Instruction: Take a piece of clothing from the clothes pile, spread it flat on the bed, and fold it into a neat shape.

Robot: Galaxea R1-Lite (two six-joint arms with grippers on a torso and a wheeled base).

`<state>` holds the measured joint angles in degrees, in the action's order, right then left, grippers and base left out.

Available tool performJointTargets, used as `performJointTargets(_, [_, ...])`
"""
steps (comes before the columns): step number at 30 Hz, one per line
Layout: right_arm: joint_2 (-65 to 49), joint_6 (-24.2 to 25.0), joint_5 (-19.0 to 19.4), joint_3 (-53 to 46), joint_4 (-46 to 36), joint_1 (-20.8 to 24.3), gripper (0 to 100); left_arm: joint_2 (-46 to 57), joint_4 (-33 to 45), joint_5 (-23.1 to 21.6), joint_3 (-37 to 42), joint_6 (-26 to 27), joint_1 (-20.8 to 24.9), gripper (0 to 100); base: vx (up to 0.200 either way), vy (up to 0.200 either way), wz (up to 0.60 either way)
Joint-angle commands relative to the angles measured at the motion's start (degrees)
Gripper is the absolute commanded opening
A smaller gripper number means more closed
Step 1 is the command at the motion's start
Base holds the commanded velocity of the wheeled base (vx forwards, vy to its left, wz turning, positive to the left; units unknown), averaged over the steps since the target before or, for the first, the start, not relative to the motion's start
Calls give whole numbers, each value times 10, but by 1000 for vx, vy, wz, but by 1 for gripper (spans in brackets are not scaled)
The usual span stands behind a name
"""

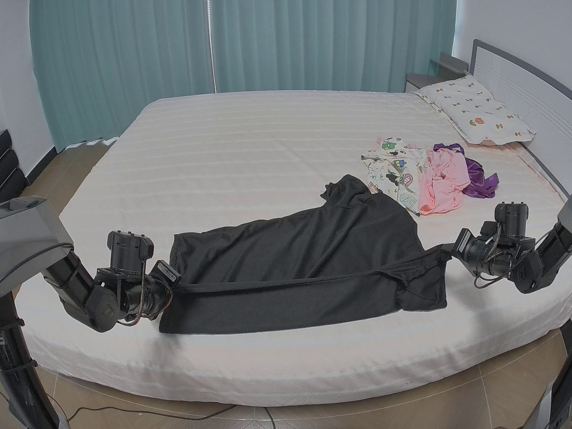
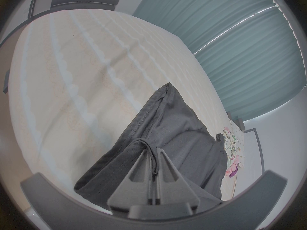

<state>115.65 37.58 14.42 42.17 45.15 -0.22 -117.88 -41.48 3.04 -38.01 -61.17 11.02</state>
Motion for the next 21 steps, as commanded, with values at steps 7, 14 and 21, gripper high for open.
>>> performJointTargets(7, [59, 2, -4, 13, 26, 16, 0, -47, -20, -4, -24, -4, -14, 0, 0, 0, 0])
performJointTargets(14, [68, 13, -4, 25, 26, 18, 0, -57, -21, -1, -41, -22, -15, 0, 0, 0, 0])
performJointTargets(21, [82, 36, -4, 31, 27, 18, 100, -58, -30, -3, -43, -30, -17, 100, 0, 0, 0])
